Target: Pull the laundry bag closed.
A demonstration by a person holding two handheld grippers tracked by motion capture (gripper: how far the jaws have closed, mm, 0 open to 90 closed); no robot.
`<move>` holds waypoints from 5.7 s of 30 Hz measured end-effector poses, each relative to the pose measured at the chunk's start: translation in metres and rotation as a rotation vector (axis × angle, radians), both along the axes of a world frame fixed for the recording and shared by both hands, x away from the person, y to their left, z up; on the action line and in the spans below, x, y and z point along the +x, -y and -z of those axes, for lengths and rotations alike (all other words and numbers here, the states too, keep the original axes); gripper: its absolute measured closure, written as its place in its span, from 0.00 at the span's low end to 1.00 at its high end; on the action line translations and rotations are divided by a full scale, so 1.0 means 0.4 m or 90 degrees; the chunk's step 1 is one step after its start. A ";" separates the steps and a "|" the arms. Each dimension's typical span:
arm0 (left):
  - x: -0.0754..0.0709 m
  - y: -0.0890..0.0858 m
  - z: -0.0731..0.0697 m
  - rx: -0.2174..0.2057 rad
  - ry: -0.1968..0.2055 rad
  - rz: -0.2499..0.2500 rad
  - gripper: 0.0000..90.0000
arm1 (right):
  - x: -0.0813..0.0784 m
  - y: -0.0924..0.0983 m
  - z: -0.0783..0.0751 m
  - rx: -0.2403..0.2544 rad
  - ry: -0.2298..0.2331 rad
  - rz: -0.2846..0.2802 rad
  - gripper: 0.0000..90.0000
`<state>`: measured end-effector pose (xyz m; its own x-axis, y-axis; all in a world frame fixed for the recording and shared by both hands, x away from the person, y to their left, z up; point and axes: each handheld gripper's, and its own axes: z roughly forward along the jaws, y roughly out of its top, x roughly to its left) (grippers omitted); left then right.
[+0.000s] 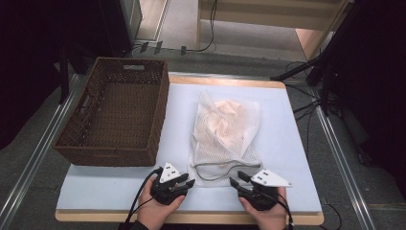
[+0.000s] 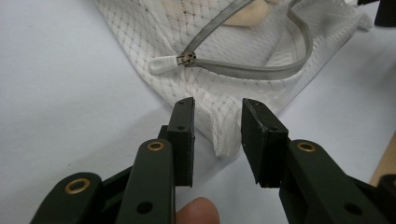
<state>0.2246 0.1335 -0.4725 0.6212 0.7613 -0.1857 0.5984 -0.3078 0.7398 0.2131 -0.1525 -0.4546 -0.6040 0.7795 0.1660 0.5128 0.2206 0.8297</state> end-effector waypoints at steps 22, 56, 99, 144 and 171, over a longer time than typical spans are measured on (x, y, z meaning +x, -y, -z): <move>0.040 -0.068 -0.018 -0.012 0.011 -0.041 0.96 | 0.082 -0.233 0.047 -0.081 -0.040 -0.085 0.99; 0.092 -0.016 -0.034 -0.048 0.047 -0.041 0.97 | 0.084 -0.198 0.013 0.033 -0.007 -0.106 0.99; 0.100 -0.035 -0.010 -0.087 -0.040 0.004 0.68 | 0.093 -0.192 0.029 0.034 -0.010 -0.100 0.99; 0.064 -0.039 -0.028 -0.049 0.046 0.005 1.00 | 0.111 -0.232 -0.016 0.059 -0.042 -0.072 0.89; 0.072 -0.049 -0.024 -0.076 0.041 0.011 0.82 | 0.111 -0.202 -0.005 0.088 -0.030 -0.096 0.97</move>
